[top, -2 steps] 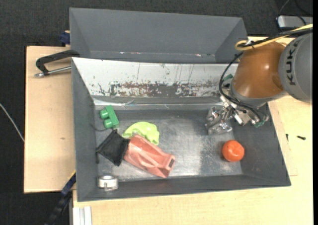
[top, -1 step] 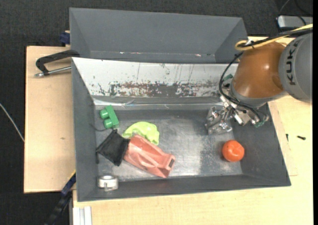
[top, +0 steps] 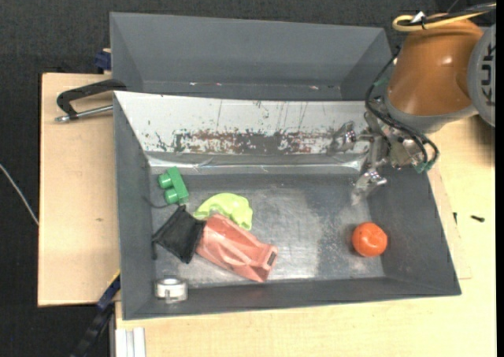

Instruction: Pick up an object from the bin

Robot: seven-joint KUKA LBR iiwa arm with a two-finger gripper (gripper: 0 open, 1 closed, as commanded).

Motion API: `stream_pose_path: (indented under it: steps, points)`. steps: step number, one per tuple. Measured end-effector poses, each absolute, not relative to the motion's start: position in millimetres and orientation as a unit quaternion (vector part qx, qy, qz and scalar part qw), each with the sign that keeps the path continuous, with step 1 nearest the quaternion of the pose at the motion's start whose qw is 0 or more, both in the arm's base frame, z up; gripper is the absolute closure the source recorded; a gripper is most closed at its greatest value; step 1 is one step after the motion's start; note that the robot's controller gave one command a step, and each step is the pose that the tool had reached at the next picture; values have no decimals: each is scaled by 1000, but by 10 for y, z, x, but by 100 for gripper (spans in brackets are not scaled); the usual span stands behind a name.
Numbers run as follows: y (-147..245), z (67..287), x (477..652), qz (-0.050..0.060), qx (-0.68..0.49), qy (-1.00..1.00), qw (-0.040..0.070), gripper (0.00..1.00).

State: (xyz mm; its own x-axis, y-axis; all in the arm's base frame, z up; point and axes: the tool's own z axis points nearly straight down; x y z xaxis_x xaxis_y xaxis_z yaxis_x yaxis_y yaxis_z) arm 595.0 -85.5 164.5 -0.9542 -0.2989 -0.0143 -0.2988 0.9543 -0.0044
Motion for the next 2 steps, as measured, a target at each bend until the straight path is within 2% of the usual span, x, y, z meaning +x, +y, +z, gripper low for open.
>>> stream_pose_path:
  steps: [1,2]
  points:
    - [-855,1604,5932,0,-152,988,4,0]
    - [-755,1513,5724,-1,-187,982,4,0]
